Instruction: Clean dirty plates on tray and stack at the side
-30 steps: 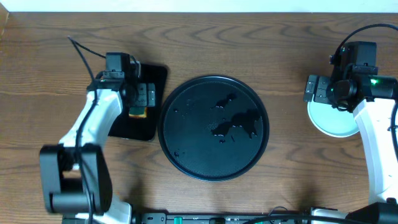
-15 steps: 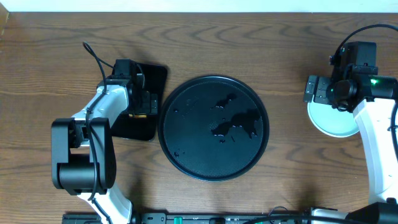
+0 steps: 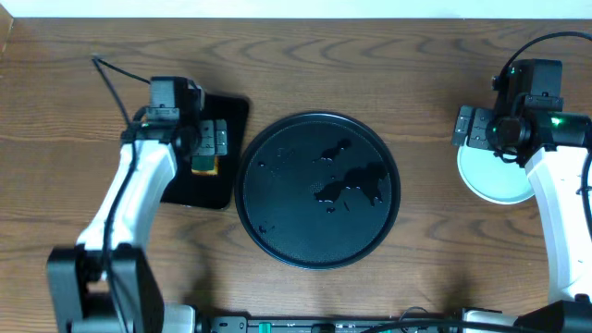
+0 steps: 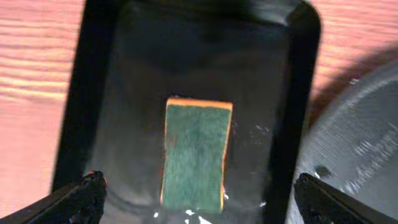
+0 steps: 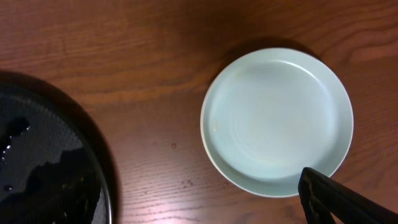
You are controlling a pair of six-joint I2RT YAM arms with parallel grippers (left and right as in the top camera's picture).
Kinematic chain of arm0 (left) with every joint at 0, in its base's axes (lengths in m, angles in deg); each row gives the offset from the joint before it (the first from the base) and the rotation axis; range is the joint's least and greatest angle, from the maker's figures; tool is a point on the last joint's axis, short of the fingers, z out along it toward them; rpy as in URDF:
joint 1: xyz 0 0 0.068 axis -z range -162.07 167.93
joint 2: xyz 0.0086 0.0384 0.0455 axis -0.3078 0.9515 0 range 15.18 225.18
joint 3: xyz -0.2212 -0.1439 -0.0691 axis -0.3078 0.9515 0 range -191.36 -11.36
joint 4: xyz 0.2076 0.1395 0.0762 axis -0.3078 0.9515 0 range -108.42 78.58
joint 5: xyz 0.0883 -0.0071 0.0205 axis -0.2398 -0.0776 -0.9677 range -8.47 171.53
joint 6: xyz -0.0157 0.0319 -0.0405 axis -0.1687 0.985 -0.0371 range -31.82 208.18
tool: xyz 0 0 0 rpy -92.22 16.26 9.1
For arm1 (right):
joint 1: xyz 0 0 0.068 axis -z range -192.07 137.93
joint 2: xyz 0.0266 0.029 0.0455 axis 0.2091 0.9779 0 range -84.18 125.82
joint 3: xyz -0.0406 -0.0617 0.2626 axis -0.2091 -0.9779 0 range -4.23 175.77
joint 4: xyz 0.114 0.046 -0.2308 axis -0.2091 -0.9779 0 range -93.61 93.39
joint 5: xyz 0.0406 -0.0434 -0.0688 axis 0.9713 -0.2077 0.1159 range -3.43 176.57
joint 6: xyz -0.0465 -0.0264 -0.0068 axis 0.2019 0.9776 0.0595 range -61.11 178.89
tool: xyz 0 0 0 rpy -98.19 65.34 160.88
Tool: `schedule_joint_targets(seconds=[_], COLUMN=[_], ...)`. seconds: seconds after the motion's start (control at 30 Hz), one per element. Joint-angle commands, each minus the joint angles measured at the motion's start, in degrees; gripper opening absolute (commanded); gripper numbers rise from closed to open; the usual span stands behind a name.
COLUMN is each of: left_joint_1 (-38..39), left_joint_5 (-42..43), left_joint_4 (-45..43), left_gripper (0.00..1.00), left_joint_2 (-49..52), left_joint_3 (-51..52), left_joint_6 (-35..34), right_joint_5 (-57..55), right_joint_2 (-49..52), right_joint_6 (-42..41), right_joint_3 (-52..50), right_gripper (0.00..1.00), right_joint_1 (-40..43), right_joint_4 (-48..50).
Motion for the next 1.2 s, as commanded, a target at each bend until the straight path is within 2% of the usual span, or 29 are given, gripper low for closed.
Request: schedule_joint_targets(seconds=[0.0,0.2,0.37,0.57,0.7,0.83,1.17], left_joint_1=[-0.2,-0.2,-0.2,-0.2,-0.2,-0.2,-0.2], left_joint_5=[-0.5,1.0,1.5,4.8,4.5,4.5,4.5], left_joint_4=[4.2,12.6,10.0,6.0,5.7,7.7,8.7], left_gripper=[0.98,0.98,0.98,0.98,0.98,0.98,0.98], left_joint_2=[-2.8,-11.3,-22.6,-39.5,-47.7,-50.5,-49.1], left_joint_3=[-0.8,0.1,5.6,16.7,21.9,22.5,22.5], left_joint_6=[-1.0,-3.3,-3.4,-3.8,-4.2,-4.2,-4.2], right_joint_5=[-0.9,-1.7,-1.9,-1.9,-1.9,-1.9,-1.9], right_joint_2=[-0.5,-1.7,-6.8,-19.5,-26.3,-28.8,-28.4], right_joint_6=[-0.4,-1.0,-2.0,-1.9,-1.8,-1.8,-1.8], right_joint_3=[-0.4,-0.5,-5.2,-18.6,-23.4,-24.4,-24.4], right_gripper=[0.99,0.99,0.99,0.99,0.99,0.99,0.99], right_joint_1=[-0.5,-0.5,-0.6,-0.6,-0.6,-0.6,-0.6], right_joint_4=[-1.2,-3.7,-0.6,8.8,11.7,11.0,10.9])
